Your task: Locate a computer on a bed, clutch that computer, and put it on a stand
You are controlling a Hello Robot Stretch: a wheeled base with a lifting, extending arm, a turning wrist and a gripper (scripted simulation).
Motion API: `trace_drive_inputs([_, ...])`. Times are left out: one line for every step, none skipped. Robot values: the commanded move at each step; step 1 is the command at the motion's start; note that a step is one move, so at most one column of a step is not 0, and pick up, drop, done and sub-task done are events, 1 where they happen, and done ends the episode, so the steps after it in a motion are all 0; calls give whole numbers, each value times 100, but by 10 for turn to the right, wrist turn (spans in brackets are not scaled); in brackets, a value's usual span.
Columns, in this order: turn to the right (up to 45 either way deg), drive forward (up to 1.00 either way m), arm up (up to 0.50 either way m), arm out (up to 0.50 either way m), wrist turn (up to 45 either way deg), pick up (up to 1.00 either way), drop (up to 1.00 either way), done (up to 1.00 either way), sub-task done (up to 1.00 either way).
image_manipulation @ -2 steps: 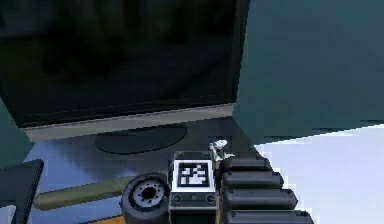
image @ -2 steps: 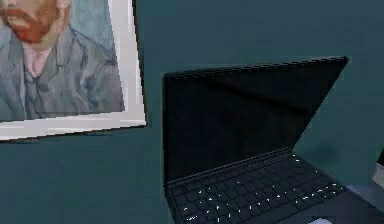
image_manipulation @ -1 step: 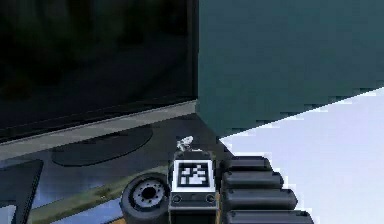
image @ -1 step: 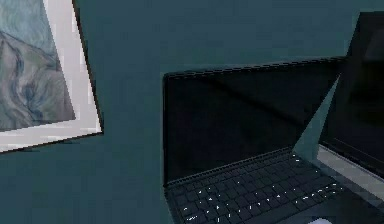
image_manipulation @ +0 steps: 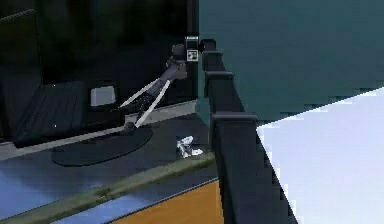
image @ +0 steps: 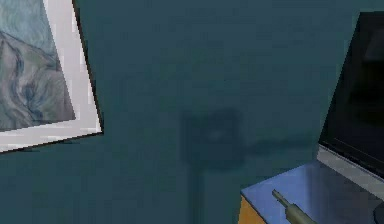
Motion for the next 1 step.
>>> trace_drive_inputs([0,0,0,0,390,0,0,0,0])
